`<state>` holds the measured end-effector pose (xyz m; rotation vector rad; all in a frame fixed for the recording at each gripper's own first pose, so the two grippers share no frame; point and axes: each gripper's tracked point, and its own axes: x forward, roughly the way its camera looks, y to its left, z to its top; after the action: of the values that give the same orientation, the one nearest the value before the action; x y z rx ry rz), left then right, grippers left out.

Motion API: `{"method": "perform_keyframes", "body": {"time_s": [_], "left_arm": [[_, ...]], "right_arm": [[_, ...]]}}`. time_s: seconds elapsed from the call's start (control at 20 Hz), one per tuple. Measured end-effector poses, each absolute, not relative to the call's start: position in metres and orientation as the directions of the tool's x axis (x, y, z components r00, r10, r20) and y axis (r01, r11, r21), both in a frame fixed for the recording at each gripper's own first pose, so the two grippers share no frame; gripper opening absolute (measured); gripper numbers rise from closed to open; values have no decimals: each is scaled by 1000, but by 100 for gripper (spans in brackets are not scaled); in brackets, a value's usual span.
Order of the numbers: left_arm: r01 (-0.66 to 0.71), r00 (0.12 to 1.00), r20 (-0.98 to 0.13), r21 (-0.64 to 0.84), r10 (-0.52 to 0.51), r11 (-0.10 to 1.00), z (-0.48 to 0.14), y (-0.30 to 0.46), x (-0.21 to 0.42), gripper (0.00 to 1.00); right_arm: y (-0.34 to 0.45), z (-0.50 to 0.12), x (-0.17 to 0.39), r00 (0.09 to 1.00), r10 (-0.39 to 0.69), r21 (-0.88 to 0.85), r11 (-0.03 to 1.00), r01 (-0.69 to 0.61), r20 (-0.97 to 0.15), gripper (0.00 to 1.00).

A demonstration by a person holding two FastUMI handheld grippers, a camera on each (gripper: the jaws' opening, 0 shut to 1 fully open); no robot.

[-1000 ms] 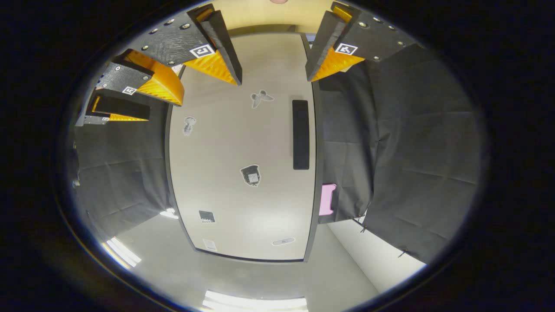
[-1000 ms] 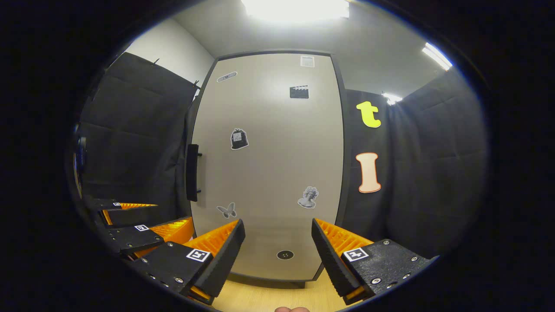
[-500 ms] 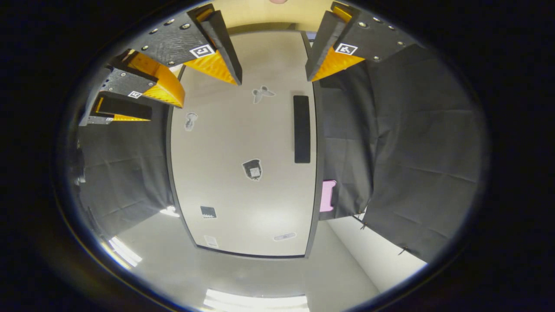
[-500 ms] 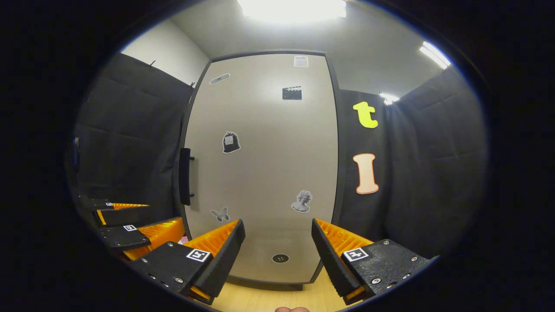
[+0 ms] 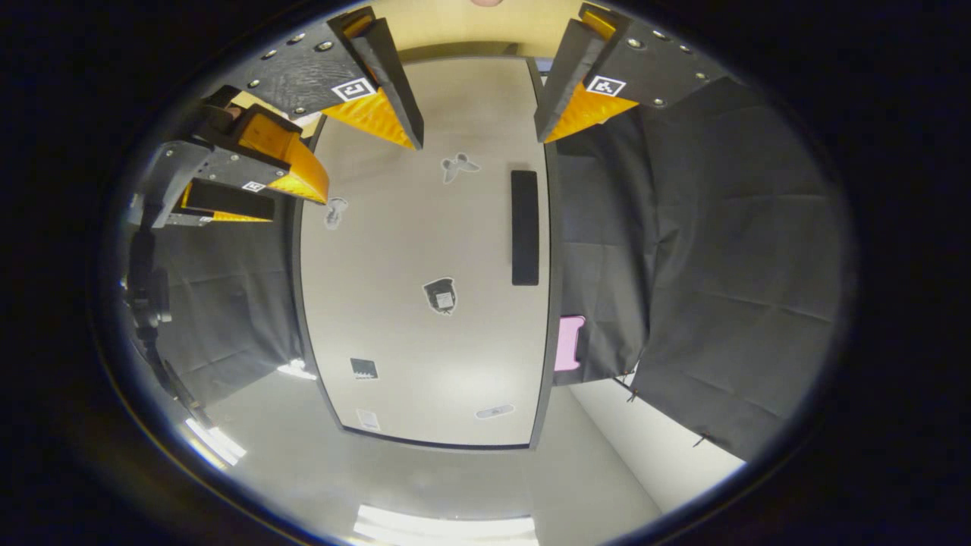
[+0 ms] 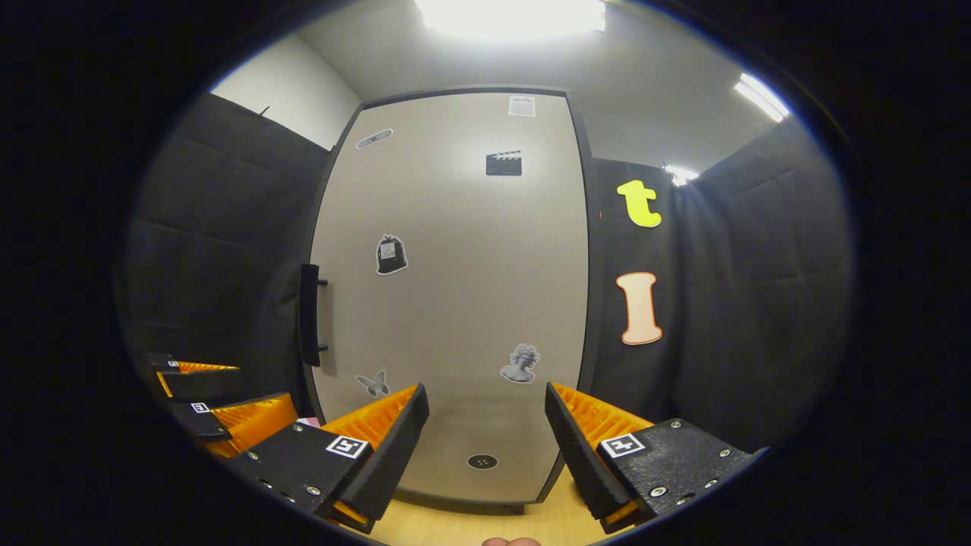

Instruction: Open the cabinet door with the right hand, grasp the bottle in the cabinet with the left hand and place it on the coaster, then close the cabinet door with the right hand.

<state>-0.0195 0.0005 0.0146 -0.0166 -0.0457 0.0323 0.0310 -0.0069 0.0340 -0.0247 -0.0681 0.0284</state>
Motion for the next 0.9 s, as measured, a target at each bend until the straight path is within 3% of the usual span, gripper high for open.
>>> {"method": "perform_keyframes", "body": {"time_s": [0.15,0.2,0.45,0.5,0.55,0.65,0.7,0.9], "left_arm": [[-42,998,36,-14,43,999,9,4,-26,84],[-45,998,33,-16,45,999,7,4,-29,89],[-66,998,22,-9,66,998,-7,13,-52,89],[-73,997,20,-9,73,997,-10,17,-57,84],[-85,996,15,-5,85,996,-13,23,-63,89],[-108,994,-6,3,108,994,-23,35,-79,80],[-122,992,-15,9,122,993,-27,41,-88,89],[-205,978,-38,23,206,979,-42,78,-122,84]], "right_arm": [[-3,38,35,996,42,-33,999,-40,74,95],[0,40,37,996,52,-34,998,-50,77,95],[28,56,46,988,116,-57,992,-110,107,95],[36,58,49,985,134,-57,990,-128,111,95],[47,62,51,981,156,-55,987,-150,115,95],[67,69,58,972,195,-56,980,-189,127,95],[76,71,61,968,210,-60,977,-204,136,95],[119,71,86,956,264,-61,964,-258,130,95]]}}
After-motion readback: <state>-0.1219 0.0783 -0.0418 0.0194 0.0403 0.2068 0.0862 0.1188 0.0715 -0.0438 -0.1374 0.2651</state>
